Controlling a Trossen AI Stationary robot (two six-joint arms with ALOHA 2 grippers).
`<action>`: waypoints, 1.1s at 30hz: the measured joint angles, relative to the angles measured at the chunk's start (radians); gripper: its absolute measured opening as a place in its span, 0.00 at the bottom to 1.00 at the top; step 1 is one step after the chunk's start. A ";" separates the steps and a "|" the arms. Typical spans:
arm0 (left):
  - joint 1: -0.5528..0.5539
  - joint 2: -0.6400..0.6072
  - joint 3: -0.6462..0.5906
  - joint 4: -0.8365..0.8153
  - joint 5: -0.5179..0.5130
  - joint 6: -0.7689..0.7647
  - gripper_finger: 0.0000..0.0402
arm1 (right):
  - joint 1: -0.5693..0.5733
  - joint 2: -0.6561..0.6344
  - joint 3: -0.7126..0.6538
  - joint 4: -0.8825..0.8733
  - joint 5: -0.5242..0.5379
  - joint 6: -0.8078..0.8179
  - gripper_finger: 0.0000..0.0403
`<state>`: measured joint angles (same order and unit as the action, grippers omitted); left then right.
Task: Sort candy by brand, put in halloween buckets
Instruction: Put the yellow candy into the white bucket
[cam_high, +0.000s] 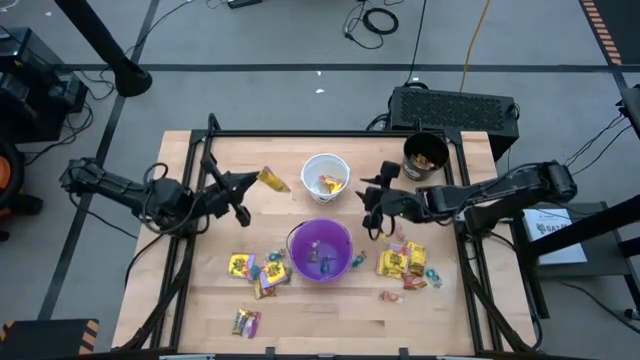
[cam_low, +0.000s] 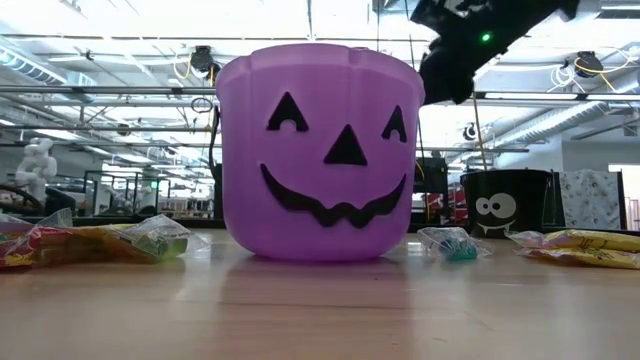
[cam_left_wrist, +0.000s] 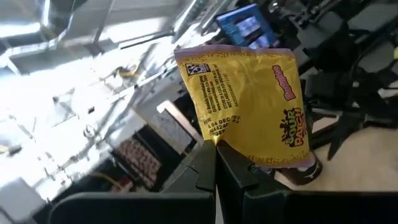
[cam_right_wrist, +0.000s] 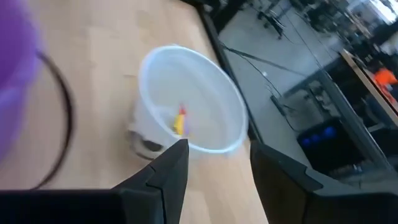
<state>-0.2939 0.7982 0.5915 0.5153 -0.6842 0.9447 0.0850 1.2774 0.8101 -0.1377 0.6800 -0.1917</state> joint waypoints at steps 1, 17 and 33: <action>0.014 0.000 0.000 -0.002 0.000 -0.031 0.00 | -0.017 0.000 0.000 -0.003 -0.001 0.008 0.41; 0.147 0.000 0.000 -0.041 0.073 -0.259 0.00 | -0.191 0.031 -0.123 0.089 -0.051 -0.005 0.41; 0.236 0.044 0.000 -0.108 0.046 -0.394 0.00 | -0.235 0.035 -0.142 0.248 -0.413 -0.194 0.33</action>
<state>-0.0582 0.8423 0.5911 0.4071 -0.6384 0.5509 -0.1499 1.3128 0.6682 0.1101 0.2673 -0.3859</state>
